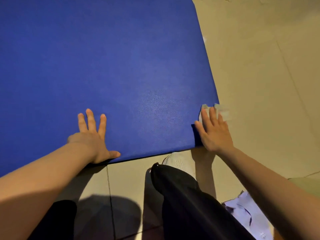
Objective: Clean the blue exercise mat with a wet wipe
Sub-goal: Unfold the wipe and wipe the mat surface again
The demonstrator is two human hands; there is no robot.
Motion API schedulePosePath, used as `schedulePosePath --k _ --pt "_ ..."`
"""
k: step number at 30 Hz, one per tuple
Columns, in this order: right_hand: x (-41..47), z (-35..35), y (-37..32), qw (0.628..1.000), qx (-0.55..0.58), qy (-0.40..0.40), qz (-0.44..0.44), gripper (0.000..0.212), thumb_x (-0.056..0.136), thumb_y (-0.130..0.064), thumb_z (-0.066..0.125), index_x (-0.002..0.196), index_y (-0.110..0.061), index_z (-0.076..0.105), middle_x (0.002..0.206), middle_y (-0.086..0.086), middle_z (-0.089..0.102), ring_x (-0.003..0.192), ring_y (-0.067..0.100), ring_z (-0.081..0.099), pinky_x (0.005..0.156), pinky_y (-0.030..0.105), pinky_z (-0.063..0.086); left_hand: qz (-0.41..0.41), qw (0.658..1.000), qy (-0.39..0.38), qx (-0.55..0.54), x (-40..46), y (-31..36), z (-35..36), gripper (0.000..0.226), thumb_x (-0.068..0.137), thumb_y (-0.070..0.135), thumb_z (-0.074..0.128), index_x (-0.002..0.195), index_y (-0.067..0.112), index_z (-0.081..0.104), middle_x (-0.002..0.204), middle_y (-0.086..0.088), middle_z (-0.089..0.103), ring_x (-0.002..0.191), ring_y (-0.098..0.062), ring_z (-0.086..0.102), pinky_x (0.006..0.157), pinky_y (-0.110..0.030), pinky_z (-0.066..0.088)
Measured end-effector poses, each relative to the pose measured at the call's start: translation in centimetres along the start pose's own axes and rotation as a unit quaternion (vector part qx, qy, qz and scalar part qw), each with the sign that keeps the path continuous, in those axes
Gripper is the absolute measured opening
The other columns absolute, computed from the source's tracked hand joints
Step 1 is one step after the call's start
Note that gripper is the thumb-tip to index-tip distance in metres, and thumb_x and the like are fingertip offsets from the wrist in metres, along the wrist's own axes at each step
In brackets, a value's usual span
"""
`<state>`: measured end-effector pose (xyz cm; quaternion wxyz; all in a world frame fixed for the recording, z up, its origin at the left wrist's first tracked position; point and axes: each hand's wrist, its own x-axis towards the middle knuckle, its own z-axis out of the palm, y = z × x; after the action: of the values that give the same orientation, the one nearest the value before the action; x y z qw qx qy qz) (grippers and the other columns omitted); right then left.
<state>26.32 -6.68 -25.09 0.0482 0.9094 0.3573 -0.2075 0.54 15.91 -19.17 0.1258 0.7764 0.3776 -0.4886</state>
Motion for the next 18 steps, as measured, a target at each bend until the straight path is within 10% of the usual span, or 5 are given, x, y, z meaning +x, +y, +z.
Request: schedulePosePath --k 6,12,18 --pt "-3.4 -0.7 -3.8 0.992 0.052 -0.013 -0.113 0.075 0.095 -0.053 0.011 0.154 -0.008 0.018 0.163 0.015 -0.002 0.149 0.033 -0.012 0.119 0.046 -0.01 -0.033 0.999 0.002 0.037 0.1 1.0 -0.4 0.126 0.076 0.086 0.036 0.138 0.009 -0.042 0.147 -0.025 -0.041 0.143 -0.045 -0.022 0.099 -0.049 0.043" --pt "-6.6 0.9 -10.7 0.959 0.044 -0.153 -0.233 0.111 0.069 -0.084 -0.023 0.157 -0.021 0.003 0.164 -0.002 -0.008 0.148 0.014 -0.02 0.121 0.038 -0.012 -0.03 0.998 0.003 0.063 -0.7 0.1 -0.2 0.122 0.071 0.092 0.028 0.126 0.015 -0.05 0.147 -0.019 -0.043 0.144 -0.039 -0.025 0.101 -0.053 0.041" --pt "-6.6 -0.7 -1.1 0.98 0.012 -0.127 -0.155 0.099 0.065 -0.081 -0.03 0.152 -0.039 -0.009 0.16 -0.014 -0.019 0.149 0.012 -0.016 0.121 0.04 -0.006 -0.031 0.997 0.001 0.07 -0.9 0.2 -0.4 0.121 0.069 0.093 0.027 0.119 0.016 -0.051 0.147 -0.019 -0.044 0.144 -0.038 -0.024 0.104 -0.051 0.039"
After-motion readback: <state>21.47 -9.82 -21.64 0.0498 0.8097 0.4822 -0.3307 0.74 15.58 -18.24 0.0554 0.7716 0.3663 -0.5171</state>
